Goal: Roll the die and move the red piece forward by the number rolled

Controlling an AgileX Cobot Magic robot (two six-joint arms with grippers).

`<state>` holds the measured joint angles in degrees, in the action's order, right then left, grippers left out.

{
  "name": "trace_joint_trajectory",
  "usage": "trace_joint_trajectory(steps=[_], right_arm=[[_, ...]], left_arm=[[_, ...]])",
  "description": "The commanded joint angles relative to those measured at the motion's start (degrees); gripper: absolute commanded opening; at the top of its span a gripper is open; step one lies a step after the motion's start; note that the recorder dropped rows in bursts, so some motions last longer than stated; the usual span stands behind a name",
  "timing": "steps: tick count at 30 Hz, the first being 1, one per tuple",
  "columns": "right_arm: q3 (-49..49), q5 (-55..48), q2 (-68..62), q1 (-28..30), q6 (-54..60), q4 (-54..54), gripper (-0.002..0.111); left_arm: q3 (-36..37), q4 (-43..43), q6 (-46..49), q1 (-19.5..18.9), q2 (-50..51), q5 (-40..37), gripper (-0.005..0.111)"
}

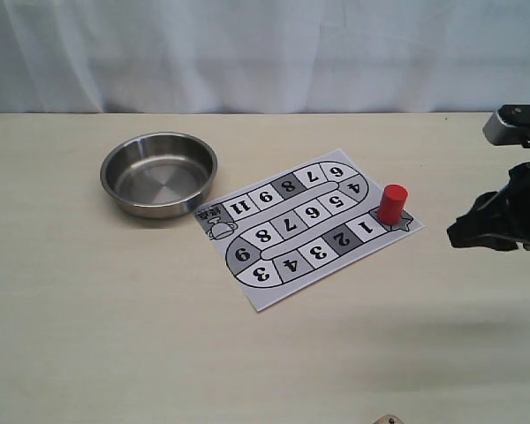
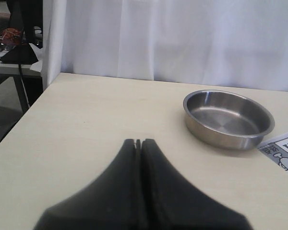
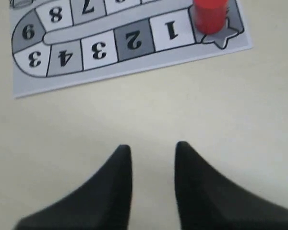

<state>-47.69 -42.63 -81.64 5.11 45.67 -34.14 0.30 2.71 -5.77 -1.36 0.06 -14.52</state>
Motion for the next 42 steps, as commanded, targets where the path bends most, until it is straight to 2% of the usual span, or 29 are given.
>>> trace_joint_trajectory(steps=[1,6,42], right_arm=[[-0.2,-6.5,3.1,0.2,-1.0,3.8,0.004],[0.5,-9.7,4.9,0.0,-1.6,4.0,0.004],[2.6,-2.0,5.1,0.0,-0.5,5.1,0.004]], left_arm=[[-0.3,0.1,0.0,0.0,-0.1,0.6,0.0],[-0.3,0.1,0.0,0.0,-0.1,0.6,0.0],[-0.3,0.2,0.0,0.0,-0.1,0.6,0.0]])
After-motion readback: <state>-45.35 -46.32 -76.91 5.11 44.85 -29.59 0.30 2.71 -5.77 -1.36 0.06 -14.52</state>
